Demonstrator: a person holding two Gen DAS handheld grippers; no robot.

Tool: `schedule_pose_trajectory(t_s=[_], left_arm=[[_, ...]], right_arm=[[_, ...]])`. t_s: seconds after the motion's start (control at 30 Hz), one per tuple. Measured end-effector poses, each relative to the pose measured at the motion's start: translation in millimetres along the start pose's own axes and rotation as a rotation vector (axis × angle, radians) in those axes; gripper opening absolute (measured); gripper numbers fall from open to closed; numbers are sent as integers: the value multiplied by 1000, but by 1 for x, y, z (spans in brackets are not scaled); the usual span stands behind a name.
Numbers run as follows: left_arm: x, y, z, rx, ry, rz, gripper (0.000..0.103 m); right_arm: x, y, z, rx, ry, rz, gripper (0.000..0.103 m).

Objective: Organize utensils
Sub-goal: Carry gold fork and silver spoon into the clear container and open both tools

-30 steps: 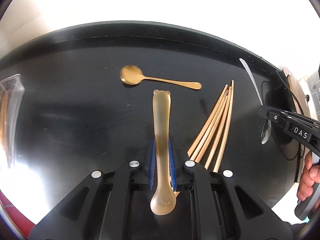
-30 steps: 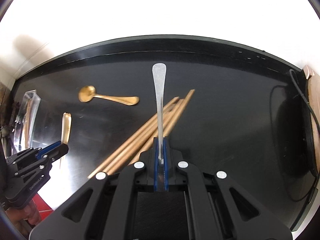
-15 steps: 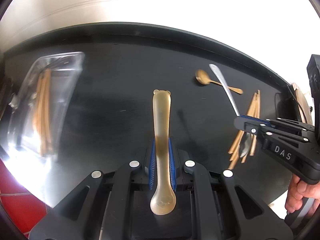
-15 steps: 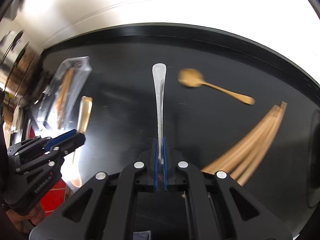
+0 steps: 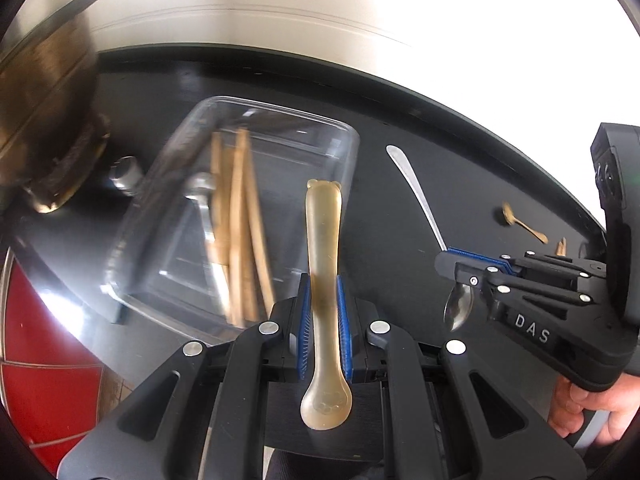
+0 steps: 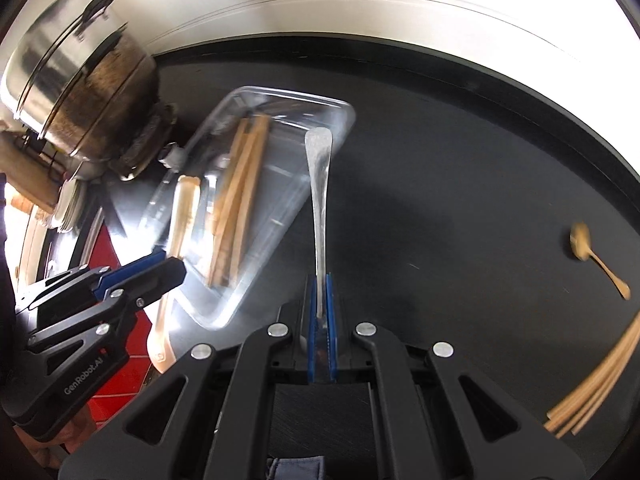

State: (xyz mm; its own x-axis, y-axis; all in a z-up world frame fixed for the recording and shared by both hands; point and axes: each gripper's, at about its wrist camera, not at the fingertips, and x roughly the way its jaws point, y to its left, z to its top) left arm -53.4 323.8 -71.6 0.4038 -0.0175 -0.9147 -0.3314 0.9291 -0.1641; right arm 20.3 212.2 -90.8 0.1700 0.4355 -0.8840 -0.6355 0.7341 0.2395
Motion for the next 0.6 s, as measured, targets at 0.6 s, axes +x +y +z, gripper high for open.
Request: schedule_pose_trajectory(t_s=[0.6], left_arm=[[35, 74, 54, -103, 31, -3, 12]], right_arm=[[63, 58, 70, -14, 88, 61, 5]])
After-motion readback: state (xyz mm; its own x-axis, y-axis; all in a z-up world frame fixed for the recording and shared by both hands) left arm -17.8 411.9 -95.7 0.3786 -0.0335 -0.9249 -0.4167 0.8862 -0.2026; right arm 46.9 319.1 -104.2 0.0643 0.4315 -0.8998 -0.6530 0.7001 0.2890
